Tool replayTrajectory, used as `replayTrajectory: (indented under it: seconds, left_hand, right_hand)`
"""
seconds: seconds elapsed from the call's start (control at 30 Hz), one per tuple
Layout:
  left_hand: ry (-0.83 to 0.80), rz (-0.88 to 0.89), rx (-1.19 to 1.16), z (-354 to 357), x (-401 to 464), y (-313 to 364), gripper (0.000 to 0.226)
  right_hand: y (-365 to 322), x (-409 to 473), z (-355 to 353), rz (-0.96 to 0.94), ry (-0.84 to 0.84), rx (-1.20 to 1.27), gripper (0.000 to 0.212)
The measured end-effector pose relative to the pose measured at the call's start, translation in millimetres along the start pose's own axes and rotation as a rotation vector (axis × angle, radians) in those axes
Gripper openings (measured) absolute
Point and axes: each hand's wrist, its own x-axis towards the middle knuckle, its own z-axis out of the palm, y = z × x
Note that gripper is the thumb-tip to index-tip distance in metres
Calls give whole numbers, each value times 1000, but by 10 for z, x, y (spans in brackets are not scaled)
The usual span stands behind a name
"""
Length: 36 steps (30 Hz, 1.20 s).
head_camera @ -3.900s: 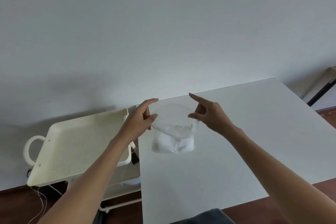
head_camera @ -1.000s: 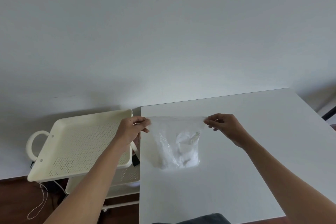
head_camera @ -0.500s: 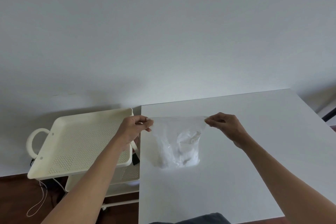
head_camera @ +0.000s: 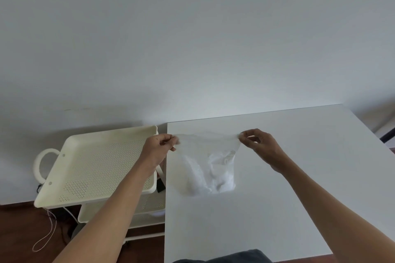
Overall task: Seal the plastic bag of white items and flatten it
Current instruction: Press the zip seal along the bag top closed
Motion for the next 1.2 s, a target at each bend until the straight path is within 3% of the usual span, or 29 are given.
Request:
replayTrajectory:
  seconds: [0.3,0.63,0.97,1.2]
  left_hand:
    - [-8,1,-53,-37,-89,24,25]
    - [51,1,12,98,-115,42,17]
    - [-35,-2,-125,88,-226,36,19]
    - [1,27,3,157,-200,94,9]
  right_hand:
    - [38,41,-3,11,54,27,14]
    - [0,-37,-10,13,-88,77,22]
    - [41,-80,57,8,30,31,7]
    - [1,-93,85,-9,4,56,12]
